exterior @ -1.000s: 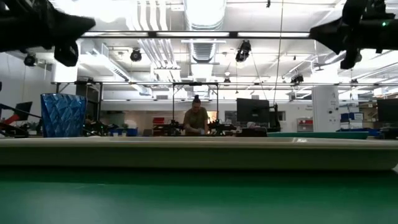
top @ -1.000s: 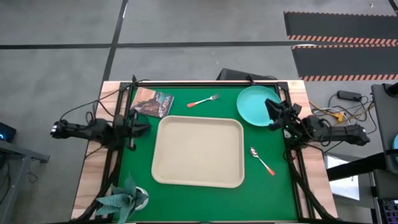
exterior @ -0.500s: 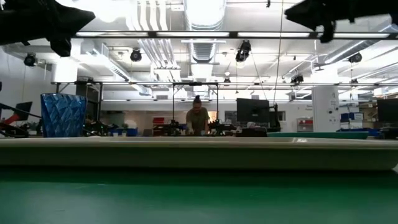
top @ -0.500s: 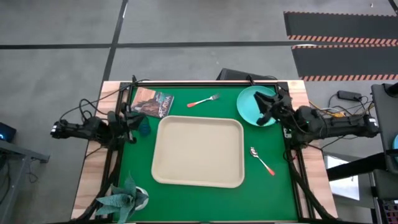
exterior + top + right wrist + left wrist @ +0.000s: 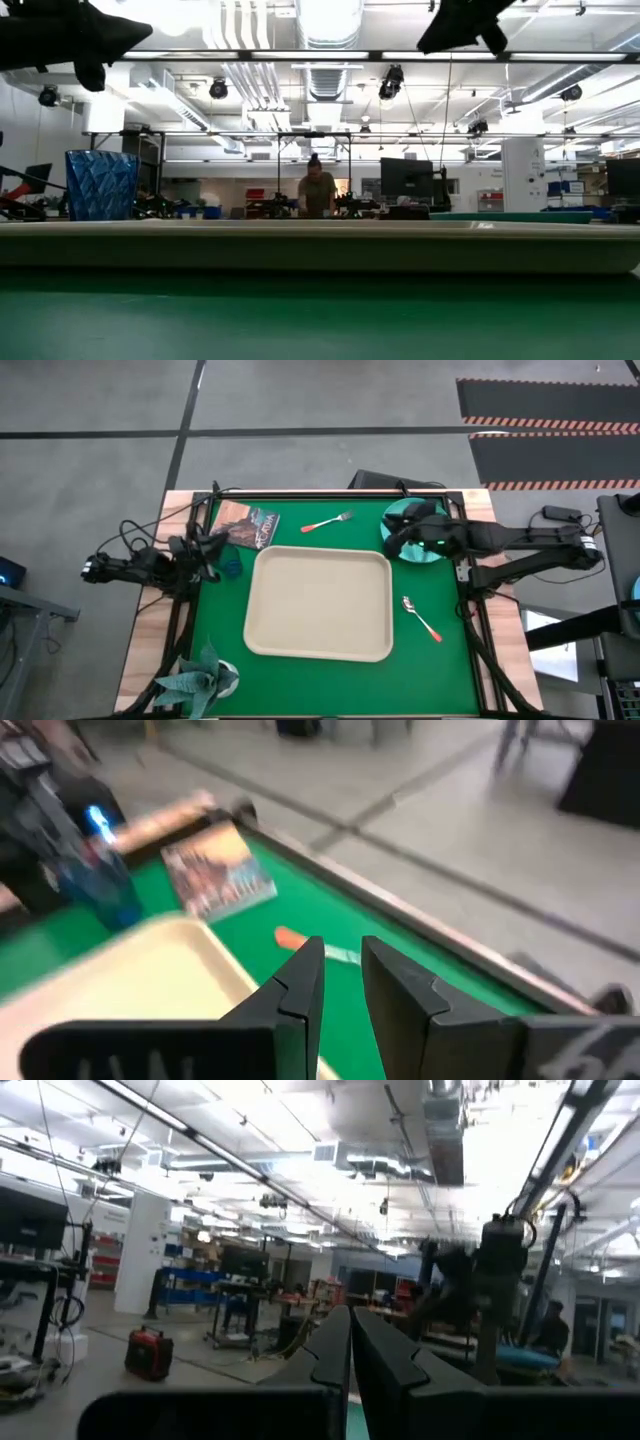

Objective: Pick and place plate/cup/fork/spoon on tray
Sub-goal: Put the blue plate on the white tray

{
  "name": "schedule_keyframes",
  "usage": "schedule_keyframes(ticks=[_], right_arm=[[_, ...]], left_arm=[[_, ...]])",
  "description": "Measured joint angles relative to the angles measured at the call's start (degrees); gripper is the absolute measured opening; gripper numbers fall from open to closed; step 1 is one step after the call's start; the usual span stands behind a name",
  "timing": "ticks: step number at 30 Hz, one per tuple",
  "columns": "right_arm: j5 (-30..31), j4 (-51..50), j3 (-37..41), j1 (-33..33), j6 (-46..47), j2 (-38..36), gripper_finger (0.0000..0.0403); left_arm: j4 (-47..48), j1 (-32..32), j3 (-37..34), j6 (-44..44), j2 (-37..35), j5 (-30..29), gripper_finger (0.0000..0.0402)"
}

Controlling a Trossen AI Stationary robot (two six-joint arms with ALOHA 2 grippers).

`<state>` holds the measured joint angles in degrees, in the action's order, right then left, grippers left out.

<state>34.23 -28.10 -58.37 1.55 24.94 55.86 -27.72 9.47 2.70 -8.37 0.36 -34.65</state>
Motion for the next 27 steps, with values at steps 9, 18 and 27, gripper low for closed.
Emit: schedule_keyframes(ticks=[9,18,27], right_arm=[[-12.1,-12.5,-10.4,3.9,8.3,11.7,0.0063],[-30.4,-12.8,-13.0,17.3,3.6,23.6,0.0063],[-34.2,-17.5,-13.6,26.2,0.1,30.7,0.0063]], left_arm=[[-0.9,0.0,-0.1,-2.2,0.0,-0.2,0.0001],[-2.3,0.0,0.0,-2.9,0.0,-0.2,0.0001],[-2.1,0.0,-0.3,-2.5,0.0,-0.1,0.0001]])
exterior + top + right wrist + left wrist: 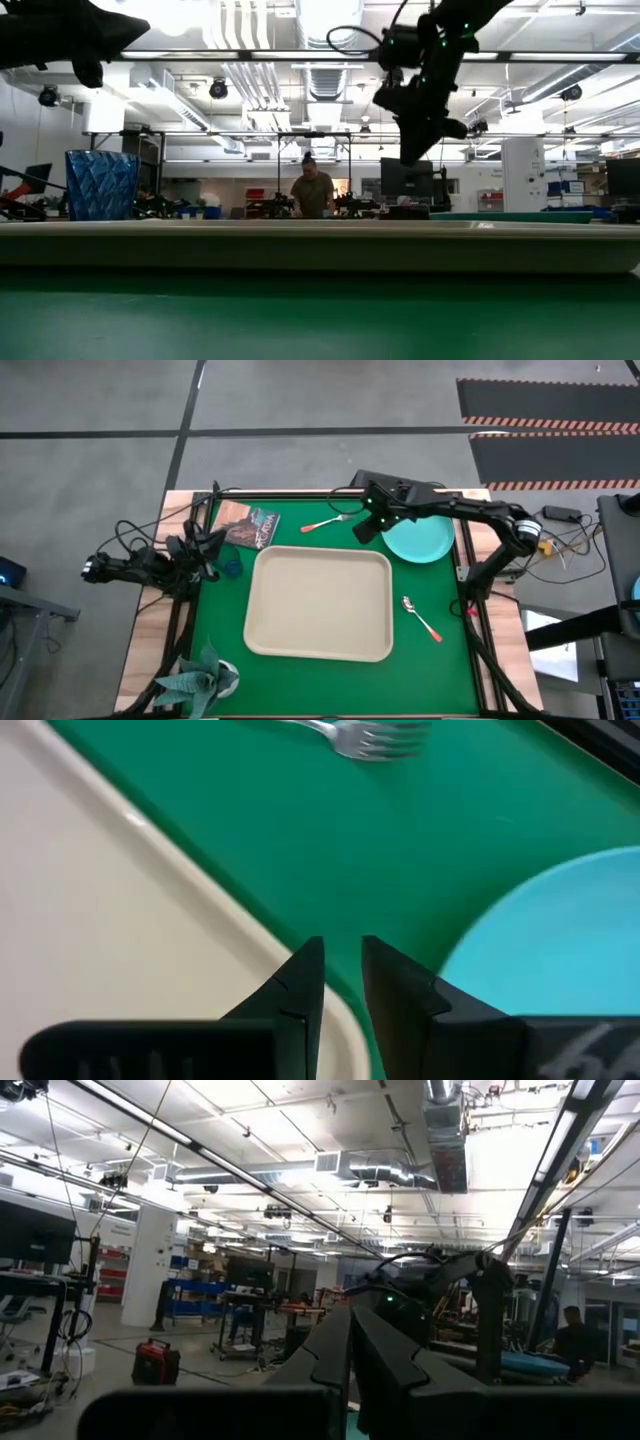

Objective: Pick and place plate/cup/fork/spoon on tray
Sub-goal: Put the blue plate on the white tray

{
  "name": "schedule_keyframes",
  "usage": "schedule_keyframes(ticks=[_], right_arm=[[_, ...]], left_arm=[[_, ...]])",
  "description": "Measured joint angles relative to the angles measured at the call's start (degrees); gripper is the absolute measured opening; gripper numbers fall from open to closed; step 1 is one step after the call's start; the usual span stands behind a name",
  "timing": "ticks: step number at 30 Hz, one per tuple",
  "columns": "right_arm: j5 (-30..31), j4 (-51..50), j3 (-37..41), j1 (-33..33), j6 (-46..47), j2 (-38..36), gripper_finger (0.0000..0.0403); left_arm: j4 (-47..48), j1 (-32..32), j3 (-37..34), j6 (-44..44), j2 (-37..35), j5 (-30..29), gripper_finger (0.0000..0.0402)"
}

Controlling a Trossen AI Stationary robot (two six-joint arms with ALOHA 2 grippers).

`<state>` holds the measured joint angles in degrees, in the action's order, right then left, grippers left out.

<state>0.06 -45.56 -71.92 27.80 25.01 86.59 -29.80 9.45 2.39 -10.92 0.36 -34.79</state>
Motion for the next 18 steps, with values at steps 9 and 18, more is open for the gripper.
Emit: schedule_keyframes(ticks=[9,18], right_arm=[[1.7,-1.4,0.0,6.1,0.8,1.9,0.0103],[3.0,-2.9,0.3,7.9,2.5,2.5,0.0183]], left_arm=[[0.3,0.0,0.0,0.1,0.0,0.0,0.0001],[0.3,0.0,-0.1,0.0,0.0,0.0,0.0001]])
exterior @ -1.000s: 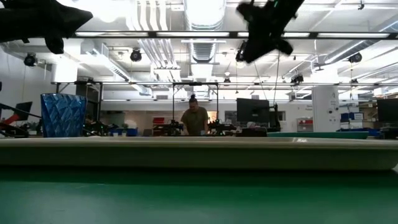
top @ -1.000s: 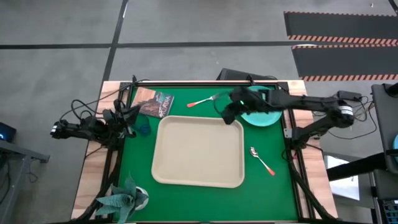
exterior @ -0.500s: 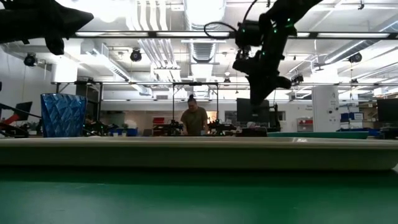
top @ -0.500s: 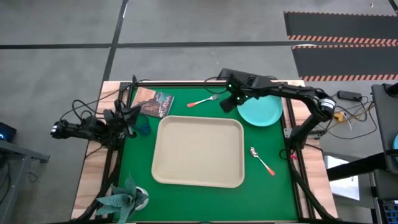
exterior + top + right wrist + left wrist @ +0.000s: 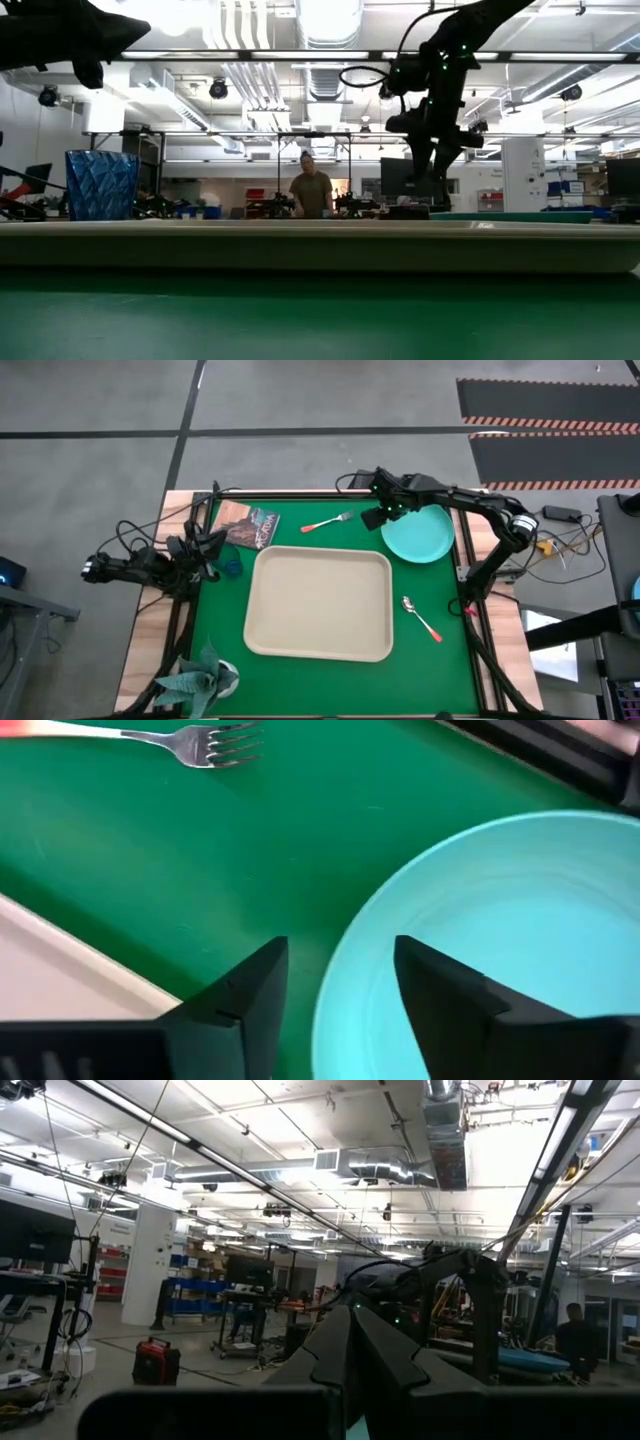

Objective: Pick and place plate/cup/fork/spoon on tray
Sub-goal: Put the blue plate on the white tray

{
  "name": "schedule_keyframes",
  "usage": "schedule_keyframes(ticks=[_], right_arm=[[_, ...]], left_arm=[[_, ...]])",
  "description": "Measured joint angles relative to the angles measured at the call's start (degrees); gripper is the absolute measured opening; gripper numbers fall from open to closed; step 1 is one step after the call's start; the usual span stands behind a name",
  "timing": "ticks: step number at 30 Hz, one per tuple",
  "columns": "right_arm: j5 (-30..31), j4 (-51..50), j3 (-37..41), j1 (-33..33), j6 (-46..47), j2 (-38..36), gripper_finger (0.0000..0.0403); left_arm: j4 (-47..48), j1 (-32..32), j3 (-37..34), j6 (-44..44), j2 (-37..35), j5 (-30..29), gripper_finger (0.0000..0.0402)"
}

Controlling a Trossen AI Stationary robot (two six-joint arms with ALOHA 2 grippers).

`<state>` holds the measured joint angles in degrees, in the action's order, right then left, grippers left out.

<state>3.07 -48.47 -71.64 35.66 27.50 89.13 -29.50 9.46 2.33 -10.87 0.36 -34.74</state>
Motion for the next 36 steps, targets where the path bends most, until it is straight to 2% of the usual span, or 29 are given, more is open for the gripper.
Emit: schedule_keyframes(ticks=[7,28,32,36], right_arm=[[0.2,-0.6,1.2,-0.1,1.5,3.3,0.0213],[1.0,-0.6,1.3,-0.2,1.4,14.2,0.0214],[1.3,-0.7,1.2,-0.2,1.4,14.8,0.02],[1.4,-1.0,1.2,-0.2,1.9,14.7,0.0163]], left_arm=[[0.0,0.0,0.0,0.0,0.0,0.0,0.0001],[0.0,0.0,-0.1,0.0,0.0,0.0,0.0001],[0.0,0.0,-0.1,0.0,0.0,0.0,0.0001],[0.0,0.0,-0.1,0.0,0.0,0.0,0.0001]])
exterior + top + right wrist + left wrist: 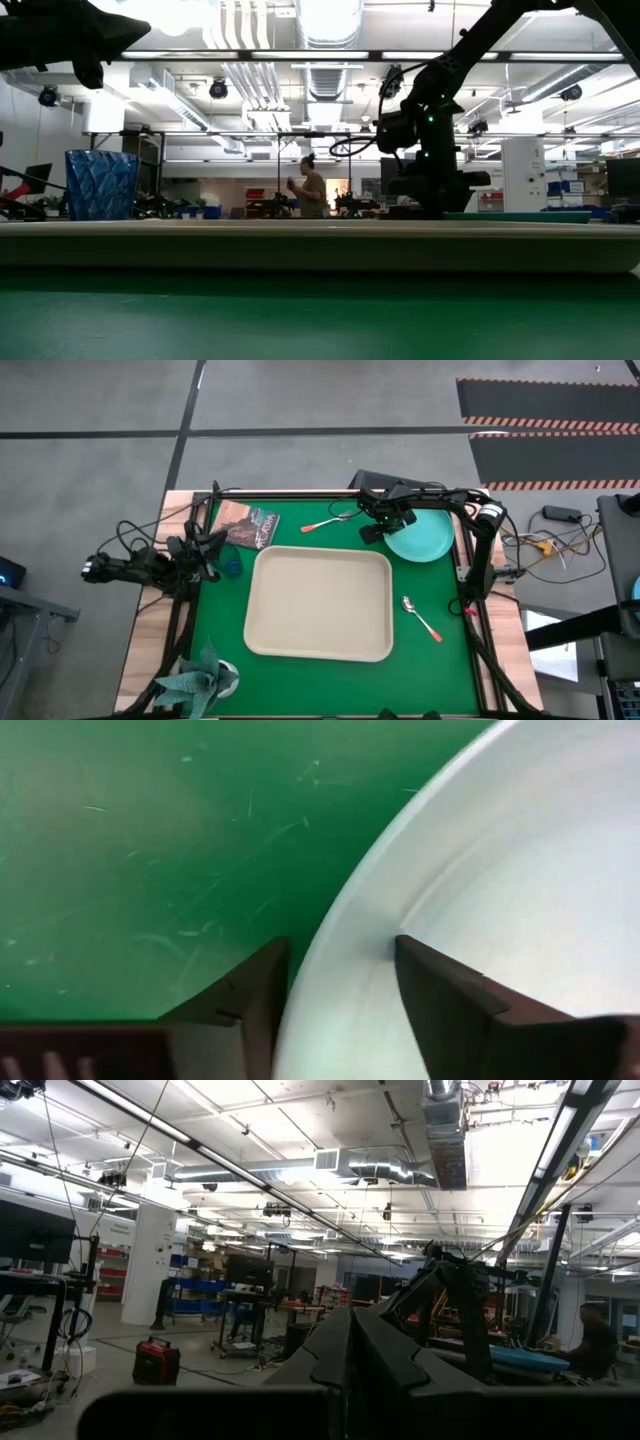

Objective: Pick and place plate/cup/fork/spoon on tray
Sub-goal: Put the blue plate on the white tray

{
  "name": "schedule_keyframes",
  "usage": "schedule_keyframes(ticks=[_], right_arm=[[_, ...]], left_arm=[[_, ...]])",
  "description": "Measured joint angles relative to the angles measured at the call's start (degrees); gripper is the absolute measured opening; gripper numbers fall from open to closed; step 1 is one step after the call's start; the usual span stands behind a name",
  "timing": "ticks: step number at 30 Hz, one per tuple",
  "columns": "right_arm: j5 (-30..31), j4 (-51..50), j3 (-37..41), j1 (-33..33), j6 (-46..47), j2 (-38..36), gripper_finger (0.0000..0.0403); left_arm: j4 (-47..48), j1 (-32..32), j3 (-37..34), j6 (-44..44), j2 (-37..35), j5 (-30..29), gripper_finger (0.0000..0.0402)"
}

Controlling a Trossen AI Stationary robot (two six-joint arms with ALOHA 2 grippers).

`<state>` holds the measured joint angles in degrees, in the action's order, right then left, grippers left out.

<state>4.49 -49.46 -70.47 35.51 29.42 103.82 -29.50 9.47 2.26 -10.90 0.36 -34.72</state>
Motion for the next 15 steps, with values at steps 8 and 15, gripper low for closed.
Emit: schedule_keyframes(ticks=[8,15], right_arm=[[0.0,-0.2,0.0,0.0,0.4,-0.2,0.0082],[0.0,-2.1,0.0,-0.3,0.8,-0.3,0.005]], left_arm=[[0.0,0.0,0.0,0.0,0.0,0.0,0.0001],[0.0,0.0,0.0,0.0,0.0,0.0,0.0001]])
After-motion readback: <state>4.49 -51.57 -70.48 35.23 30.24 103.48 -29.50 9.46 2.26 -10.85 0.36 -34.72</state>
